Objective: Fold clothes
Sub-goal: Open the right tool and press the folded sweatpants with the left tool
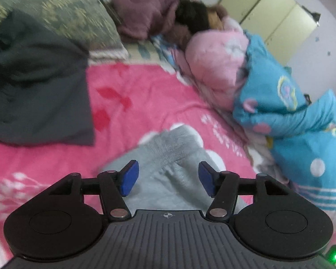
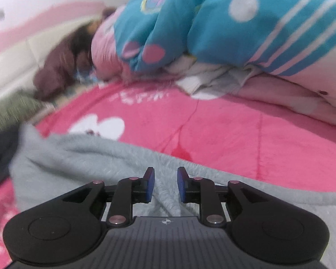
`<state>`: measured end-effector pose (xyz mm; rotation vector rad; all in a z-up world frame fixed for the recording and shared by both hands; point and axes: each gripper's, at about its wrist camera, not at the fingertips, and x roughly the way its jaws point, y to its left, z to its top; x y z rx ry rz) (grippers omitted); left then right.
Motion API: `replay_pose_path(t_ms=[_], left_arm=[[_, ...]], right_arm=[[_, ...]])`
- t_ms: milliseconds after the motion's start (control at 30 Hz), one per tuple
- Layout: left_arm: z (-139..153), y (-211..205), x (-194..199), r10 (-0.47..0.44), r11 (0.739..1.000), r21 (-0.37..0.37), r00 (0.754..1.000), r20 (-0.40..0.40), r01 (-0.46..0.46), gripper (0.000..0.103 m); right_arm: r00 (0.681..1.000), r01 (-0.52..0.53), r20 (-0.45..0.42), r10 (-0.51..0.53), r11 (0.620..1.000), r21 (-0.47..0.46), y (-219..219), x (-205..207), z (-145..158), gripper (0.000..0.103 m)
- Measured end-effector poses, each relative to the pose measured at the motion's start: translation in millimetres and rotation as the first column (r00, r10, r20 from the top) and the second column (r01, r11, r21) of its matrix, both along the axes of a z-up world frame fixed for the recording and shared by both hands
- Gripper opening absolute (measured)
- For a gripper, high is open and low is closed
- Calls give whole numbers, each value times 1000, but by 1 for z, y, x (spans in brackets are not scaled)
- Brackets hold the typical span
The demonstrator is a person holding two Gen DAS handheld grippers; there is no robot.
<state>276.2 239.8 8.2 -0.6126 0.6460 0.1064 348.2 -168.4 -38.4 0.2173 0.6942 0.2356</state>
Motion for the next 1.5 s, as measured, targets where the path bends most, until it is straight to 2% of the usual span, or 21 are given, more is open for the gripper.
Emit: replay_pose_path(t_ms=[67, 133, 167, 200, 233, 267, 333, 400, 500, 567, 700, 800, 900, 967, 1000, 1067, 1100, 1167, 1267, 1500], left_arm=[[7, 10, -14, -9, 1000, 3, 1000, 5, 9, 61], [7, 16, -26, -42, 999, -3, 999, -5, 42, 63], [3, 17, -31, -62, 998, -17, 998, -11, 62, 64], [-3, 18, -36, -83, 996, -36, 996, -18, 83, 65], [-9, 18, -40, -105, 993, -55, 994, -25, 103, 65], [-17, 17, -41, -116, 991, -79, 993, -37, 113, 66], [-37, 14, -39, -128, 985, -129, 990, -67, 118, 66], [-57, 11, -37, -141, 976, -180, 985, -97, 121, 66], [-85, 6, -31, -156, 960, -254, 979, -134, 119, 66], [-100, 3, -22, -148, 948, -302, 980, -133, 103, 66], [-124, 1, -1, -138, 930, -359, 980, -141, 80, 67], [-128, 1, 11, -134, 927, -367, 985, -113, 84, 67], [-126, 3, 21, -126, 931, -356, 986, -106, 81, 64], [-125, 3, 27, -113, 940, -334, 988, -108, 71, 51], [-125, 2, 30, -105, 944, -322, 988, -110, 65, 48], [-127, 0, 36, -87, 952, -301, 989, -119, 48, 33], [-127, -2, 37, -80, 959, -281, 989, -121, 43, 30], [-124, -8, 38, -69, 972, -231, 990, -120, 39, 20], [-111, -14, 33, -65, 984, -171, 994, -88, 49, 8], [-77, -8, 0, -78, 988, -135, 997, -13, 76, 6]], right_arm=[[1000, 0, 2, 0, 998, 58, -11, -18, 14, 23], [999, -24, -16, 27, 983, 182, -25, -44, 25, 24], [998, -28, -54, 46, 957, 289, -32, -59, 24, 28], [994, -28, -89, 68, 919, 393, -39, -74, 23, 31], [988, -20, -125, 94, 869, 494, -46, -89, 21, 40], [976, 18, -185, 115, 803, 595, -52, -103, 10, 42], [945, 141, -305, 118, 694, 706, -58, -130, -16, 42], [915, 265, -396, 76, 626, 733, -60, -155, -43, 42], [882, 419, -463, -85, 589, 691, -65, -175, -72, 43], [849, 509, -494, -187, 541, 670, -68, -178, -89, 43], [818, 576, -514, -258, 372, 728, -68, -166, -114, 43], [802, 595, -525, -285, 296, 747, -66, -152, -120, 42], [799, 595, -522, -298, 268, 757, -68, -137, -124, 42], [805, 583, -502, -317, 261, 769, -70, -130, -127, 41], [808, 576, -491, -325, 260, 775, -70, -126, -128, 41], [815, 561, -468, -342, 264, 784, -68, -120, -132, 33], [818, 554, -456, -350, 268, 788, -67, -117, -133, 29], [832, 533, -425, -356, 303, 790, -68, -120, -134, 14], [850, 505, -379, -366, 360, 784, -66, -122, -126, 10], [892, 426, -274, -359, 468, 774, -62, -141, -91, 8]])
